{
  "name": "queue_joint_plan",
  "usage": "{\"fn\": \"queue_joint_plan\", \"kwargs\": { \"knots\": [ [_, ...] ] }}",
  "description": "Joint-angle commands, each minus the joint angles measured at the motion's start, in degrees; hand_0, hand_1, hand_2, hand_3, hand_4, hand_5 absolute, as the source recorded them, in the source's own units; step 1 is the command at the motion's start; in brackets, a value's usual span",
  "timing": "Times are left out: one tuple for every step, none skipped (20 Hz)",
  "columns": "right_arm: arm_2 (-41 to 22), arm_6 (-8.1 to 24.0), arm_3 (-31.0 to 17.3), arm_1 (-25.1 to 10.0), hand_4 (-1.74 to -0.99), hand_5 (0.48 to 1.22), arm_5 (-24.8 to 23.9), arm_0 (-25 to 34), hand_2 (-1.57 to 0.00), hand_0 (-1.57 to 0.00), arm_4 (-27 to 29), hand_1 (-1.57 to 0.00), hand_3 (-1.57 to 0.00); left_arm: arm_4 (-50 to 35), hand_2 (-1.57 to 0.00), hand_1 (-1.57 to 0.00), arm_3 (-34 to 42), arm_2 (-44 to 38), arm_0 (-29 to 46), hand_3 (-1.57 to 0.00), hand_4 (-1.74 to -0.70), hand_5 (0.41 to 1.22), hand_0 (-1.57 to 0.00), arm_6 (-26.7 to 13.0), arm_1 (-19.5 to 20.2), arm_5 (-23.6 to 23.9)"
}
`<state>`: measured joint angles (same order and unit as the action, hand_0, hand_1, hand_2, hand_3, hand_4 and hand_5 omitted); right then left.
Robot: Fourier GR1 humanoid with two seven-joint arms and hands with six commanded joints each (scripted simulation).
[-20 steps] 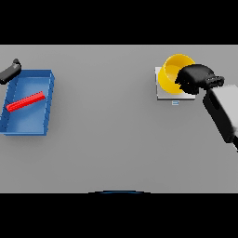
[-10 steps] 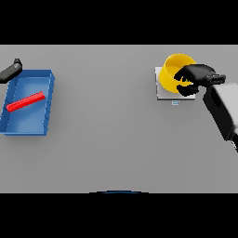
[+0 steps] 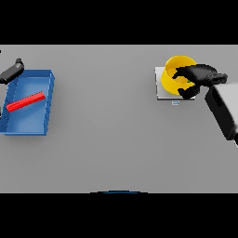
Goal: Pick up the red beaker and tilt it to pour out 1 green nut into yellow bowl. Pick up the yellow bowl and place it on the metallic measuring scale.
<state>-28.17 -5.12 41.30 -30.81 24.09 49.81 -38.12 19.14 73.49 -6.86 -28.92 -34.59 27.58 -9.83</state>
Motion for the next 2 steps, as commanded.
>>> {"fn": "queue_joint_plan", "kwargs": {
  "knots": [
    [-0.12, -0.15, -0.36, 0.07, -1.418, 0.801, -0.34, -0.23, -0.07, -0.06, -0.18, -0.05, -0.28, -0.19, 0.0, 0.0, 1.02, 0.0, 0.84, 0.0, -0.85, 0.77, 0.0, 0.5, 0.16, -0.2],
    [-0.04, -0.36, -0.21, 0.02, -1.414, 0.796, -0.46, -0.18, -0.06, -0.05, -0.11, -0.04, -0.26, 0.0, 0.0, 0.0, 1.03, 0.27, 0.57, 0.0, -0.85, 0.768, 0.0, 0.09, -0.21, 0.04]
  ]
}}
